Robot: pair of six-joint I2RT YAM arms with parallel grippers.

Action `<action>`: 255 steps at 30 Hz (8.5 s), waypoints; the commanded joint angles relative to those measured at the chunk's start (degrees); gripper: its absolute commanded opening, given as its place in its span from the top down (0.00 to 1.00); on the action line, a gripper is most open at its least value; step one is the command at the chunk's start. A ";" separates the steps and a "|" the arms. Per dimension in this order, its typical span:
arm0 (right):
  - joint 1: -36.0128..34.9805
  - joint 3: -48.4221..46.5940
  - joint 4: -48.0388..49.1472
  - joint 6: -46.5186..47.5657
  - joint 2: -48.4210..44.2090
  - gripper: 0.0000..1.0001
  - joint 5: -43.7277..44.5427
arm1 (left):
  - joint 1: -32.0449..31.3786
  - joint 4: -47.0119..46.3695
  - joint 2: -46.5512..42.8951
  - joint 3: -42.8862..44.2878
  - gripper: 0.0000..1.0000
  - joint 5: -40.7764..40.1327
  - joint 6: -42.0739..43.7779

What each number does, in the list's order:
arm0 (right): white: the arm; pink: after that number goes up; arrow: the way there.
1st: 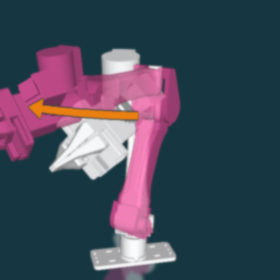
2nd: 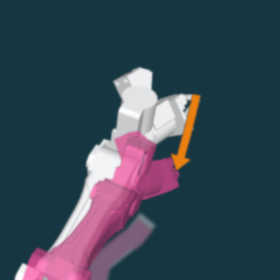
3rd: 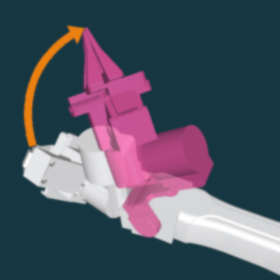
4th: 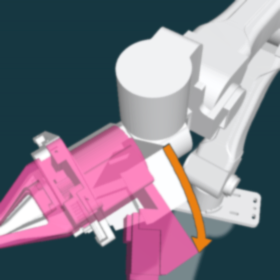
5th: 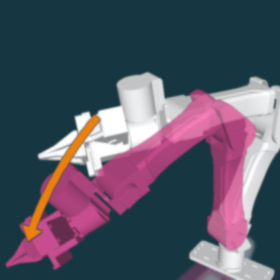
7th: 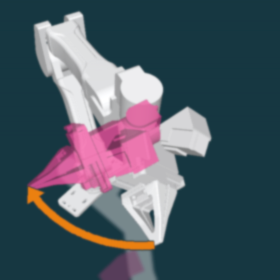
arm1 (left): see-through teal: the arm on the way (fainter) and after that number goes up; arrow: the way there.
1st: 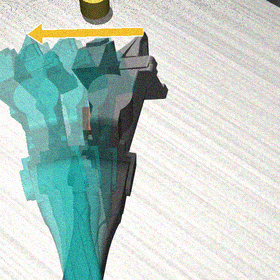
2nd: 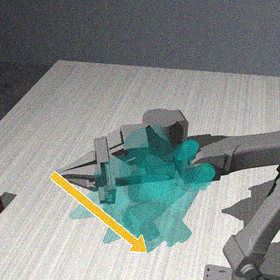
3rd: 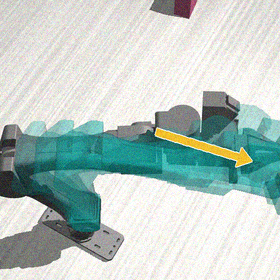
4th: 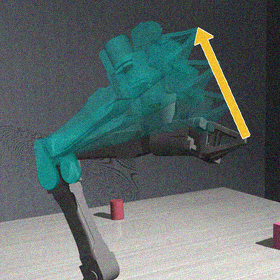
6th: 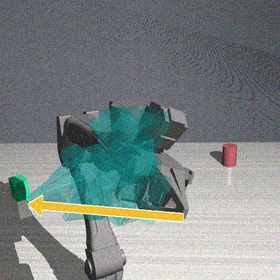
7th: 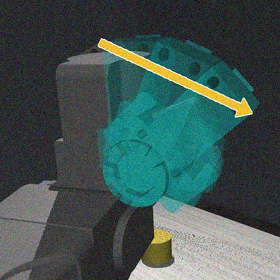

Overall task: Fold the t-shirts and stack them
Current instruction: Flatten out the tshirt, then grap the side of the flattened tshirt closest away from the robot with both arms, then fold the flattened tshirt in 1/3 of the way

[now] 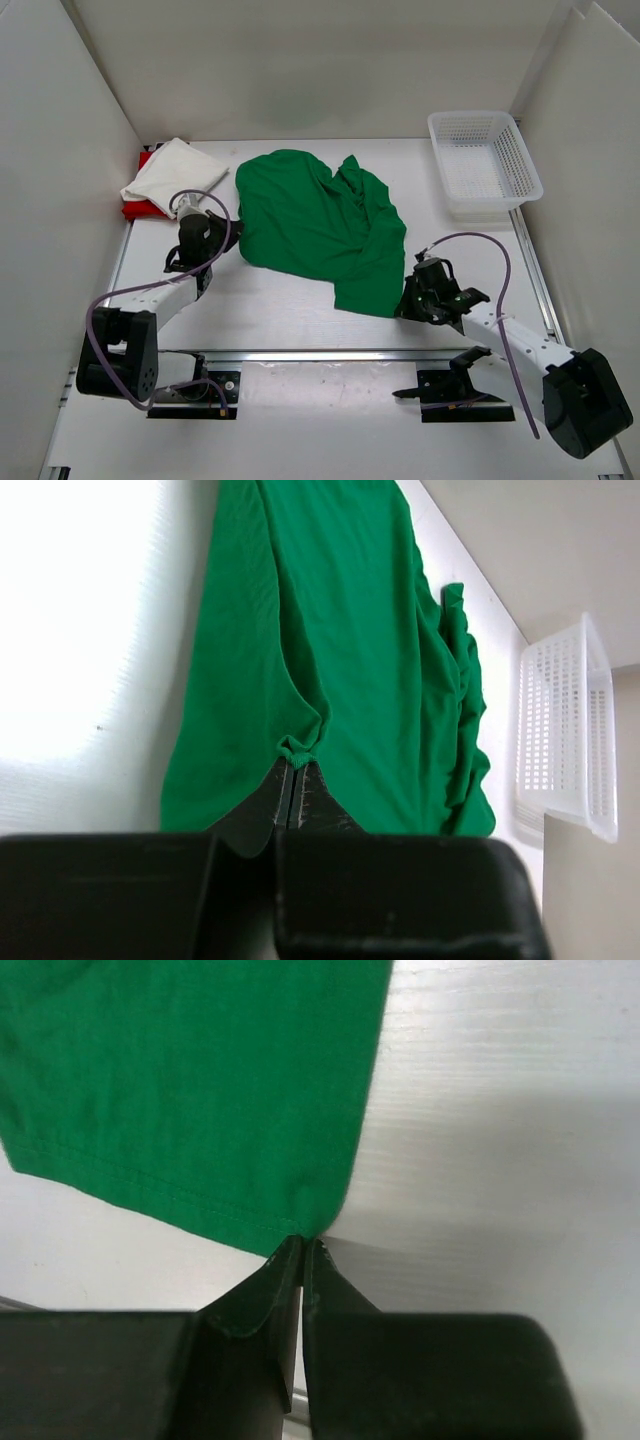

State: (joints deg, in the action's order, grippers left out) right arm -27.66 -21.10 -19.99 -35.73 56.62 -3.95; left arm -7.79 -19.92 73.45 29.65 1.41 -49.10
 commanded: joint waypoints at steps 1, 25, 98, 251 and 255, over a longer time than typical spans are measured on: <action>0.67 -5.50 -3.29 1.97 -3.96 1.00 1.31 | 0.41 0.14 -3.66 -0.39 1.00 2.97 0.67; -2.82 -117.25 -21.96 31.93 23.98 1.00 21.33 | 19.65 25.98 -9.38 54.81 1.00 30.50 0.84; 5.16 -13.96 -20.56 4.16 -23.17 1.00 -3.26 | 20.20 20.90 -24.85 -10.40 1.00 16.61 9.65; 5.51 -16.07 30.01 2.59 31.18 0.67 -11.70 | -8.47 4.28 -8.32 -16.37 0.79 9.23 8.67; 6.30 -18.96 30.45 1.62 33.64 0.82 -13.71 | -7.77 5.07 -10.69 -16.91 0.79 9.49 8.15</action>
State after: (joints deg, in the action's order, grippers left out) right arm -21.93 -36.73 8.56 -33.56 89.03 -16.38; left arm -16.03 -13.67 65.19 12.78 9.89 -40.60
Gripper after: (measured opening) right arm 0.198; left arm 0.208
